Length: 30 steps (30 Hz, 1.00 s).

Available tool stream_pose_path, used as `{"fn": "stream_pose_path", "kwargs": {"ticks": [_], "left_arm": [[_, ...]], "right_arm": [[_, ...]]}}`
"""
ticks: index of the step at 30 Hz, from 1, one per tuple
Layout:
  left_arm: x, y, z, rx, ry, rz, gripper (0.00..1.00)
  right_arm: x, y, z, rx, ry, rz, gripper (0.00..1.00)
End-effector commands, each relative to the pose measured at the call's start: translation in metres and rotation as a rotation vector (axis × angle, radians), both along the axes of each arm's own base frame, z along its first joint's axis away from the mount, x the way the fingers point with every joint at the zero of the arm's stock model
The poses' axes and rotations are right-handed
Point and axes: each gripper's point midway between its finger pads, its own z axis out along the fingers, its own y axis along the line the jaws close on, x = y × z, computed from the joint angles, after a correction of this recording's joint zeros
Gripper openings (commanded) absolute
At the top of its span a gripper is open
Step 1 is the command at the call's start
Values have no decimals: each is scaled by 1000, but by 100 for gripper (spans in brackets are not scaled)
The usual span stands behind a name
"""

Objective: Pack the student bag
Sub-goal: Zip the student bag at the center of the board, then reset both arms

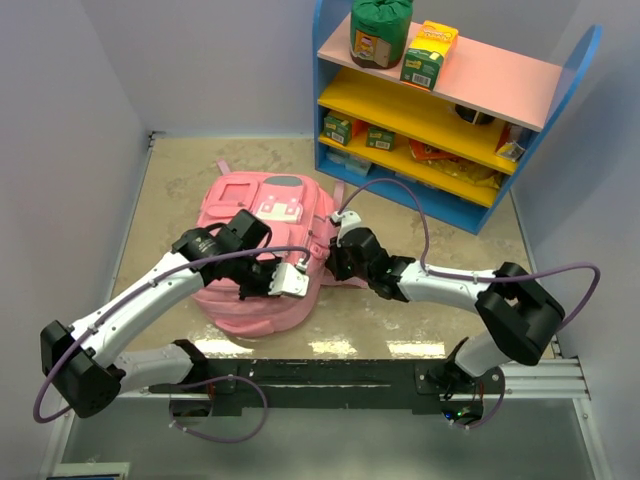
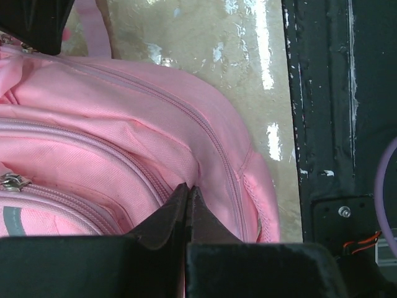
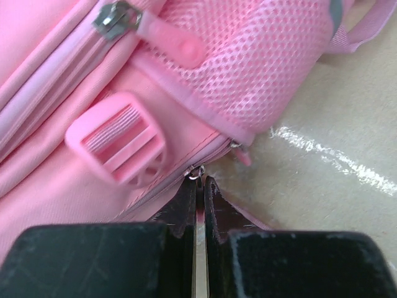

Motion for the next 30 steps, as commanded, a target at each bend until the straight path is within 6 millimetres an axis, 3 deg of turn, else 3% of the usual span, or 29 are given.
{"fn": "stream_pose_path", "kwargs": {"ticks": [1,4,5,8,10,12,14,15,16,17,19,20,21,22,23,30], "left_arm": [[-2,-13,25,-107,-13,25,1],[24,-27,43,-181,-71,156,44],[29,-31,49,-204,-72,183,66],[44,-50,80,-285,-66,240,90],[59,-60,104,-329,-69,277,98],[78,-67,132,-372,-75,332,100],[100,-63,143,-379,-58,385,100],[108,-59,161,-401,-73,411,100],[124,-46,164,-394,-94,469,100],[133,-40,165,-383,-104,503,100],[153,-16,168,-355,-159,594,100],[157,-8,170,-355,-173,622,100],[161,1,165,-349,-177,649,100],[169,16,161,-343,-188,697,100],[169,23,162,-349,-203,717,100],[189,97,105,-337,-176,910,100]], "right_arm": [[26,6,32,37,-79,-32,0],[20,8,33,66,-63,-25,0],[19,8,36,78,-63,-24,0],[17,1,35,89,-47,-52,0],[25,-10,33,116,-17,-94,0],[34,-25,30,141,25,-148,0],[49,-50,28,143,52,-212,0],[53,-55,33,134,41,-228,0],[59,-65,35,109,27,-267,2],[58,-69,36,89,29,-277,21],[57,-67,47,92,15,-245,46],[54,-65,47,90,23,-222,76],[54,-63,51,86,14,-201,94],[54,-61,53,84,12,-192,99],[49,-61,50,78,35,-173,99],[49,-70,76,70,-4,-207,99]]}}
